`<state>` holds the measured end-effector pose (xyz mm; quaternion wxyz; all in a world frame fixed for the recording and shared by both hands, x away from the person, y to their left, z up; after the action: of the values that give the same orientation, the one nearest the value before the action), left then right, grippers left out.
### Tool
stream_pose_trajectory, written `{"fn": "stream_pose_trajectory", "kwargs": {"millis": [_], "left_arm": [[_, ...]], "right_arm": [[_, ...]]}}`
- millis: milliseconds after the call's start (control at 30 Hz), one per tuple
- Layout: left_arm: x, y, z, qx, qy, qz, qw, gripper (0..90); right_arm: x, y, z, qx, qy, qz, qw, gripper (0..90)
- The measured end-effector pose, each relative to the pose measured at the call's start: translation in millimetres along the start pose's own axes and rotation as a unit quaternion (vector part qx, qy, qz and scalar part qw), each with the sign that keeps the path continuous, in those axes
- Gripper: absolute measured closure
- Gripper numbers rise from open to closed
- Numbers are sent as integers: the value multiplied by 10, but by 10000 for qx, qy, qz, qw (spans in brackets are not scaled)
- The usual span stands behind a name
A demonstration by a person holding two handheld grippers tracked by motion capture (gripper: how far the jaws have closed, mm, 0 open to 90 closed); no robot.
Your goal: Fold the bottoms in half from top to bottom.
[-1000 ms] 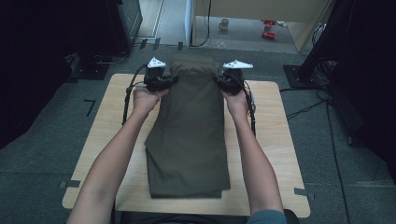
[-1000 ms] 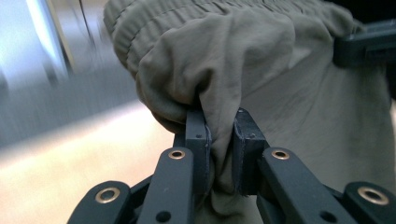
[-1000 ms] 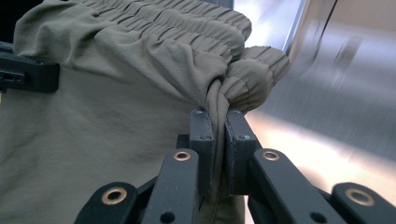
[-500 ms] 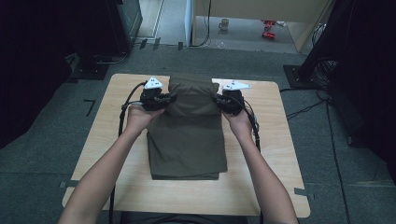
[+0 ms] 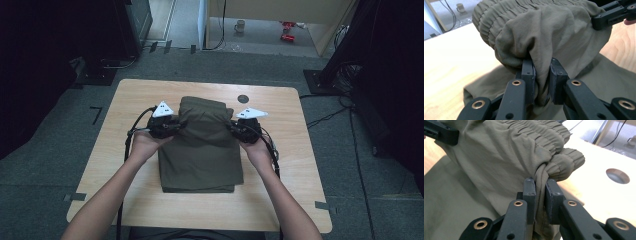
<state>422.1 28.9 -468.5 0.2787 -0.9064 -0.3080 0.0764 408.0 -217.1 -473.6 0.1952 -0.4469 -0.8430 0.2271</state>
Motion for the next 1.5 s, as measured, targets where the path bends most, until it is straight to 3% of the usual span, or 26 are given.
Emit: {"fn": "stream_pose_trajectory", "kwargs": {"millis": [233,400,567,667,733,833,900,933,967,1033,1067,1167,1267,1367,1467,1500], "left_arm": [[-65,-16,218,240,-115,127,9996,709],[-89,9,361,394,-247,293,9985,712],[-53,-33,373,434,-349,344,9979,688],[14,-91,361,448,-434,333,9975,667],[43,-107,352,465,-450,328,9974,680],[161,-142,280,453,-688,389,9958,726],[196,-141,260,463,-710,372,9957,756],[232,-137,242,474,-725,352,9956,767],[310,-113,210,510,-830,323,9947,793],[346,-88,195,551,-840,283,9945,836],[414,-14,178,697,-825,190,9940,850],[505,109,176,793,-972,158,9920,875],[540,184,191,931,-986,142,9907,888],[571,283,234,1056,-984,104,9895,893],[604,413,328,1241,-1096,114,9861,900],[604,413,328,1241,-1096,114,9861,900]], "right_arm": [[108,42,212,288,-82,-78,9995,749],[127,106,358,501,-81,-119,9986,739],[78,96,395,568,237,-393,9973,546],[1,23,363,474,384,-474,9970,524],[-67,-30,334,432,493,-495,9966,551],[-167,-71,298,422,554,-380,9968,656],[-200,-67,291,424,564,-310,9970,699],[-260,-30,288,490,635,-239,9965,766],[-283,0,290,509,669,-244,9962,796],[-320,74,293,612,773,-230,9949,837],[-334,117,293,644,804,-236,9944,852],[-370,242,306,755,854,-149,9934,869],[-419,321,335,846,934,-60,9920,881],[-443,354,359,888,946,-41,9915,888],[-463,418,384,928,1032,-78,9903,888],[-462,437,389,959,1043,-87,9899,888]]}}
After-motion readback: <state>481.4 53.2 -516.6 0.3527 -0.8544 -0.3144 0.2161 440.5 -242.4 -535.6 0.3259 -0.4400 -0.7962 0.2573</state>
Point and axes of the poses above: each handheld gripper's, and its own axes: y roughly forward along the jaws, z roughly out of its underside, x roughly to its left, the point moved 5 cm from there along y, roughly forward along the jaws, and after that the axes turned 6 degrees about y, right-handed, at the moved point
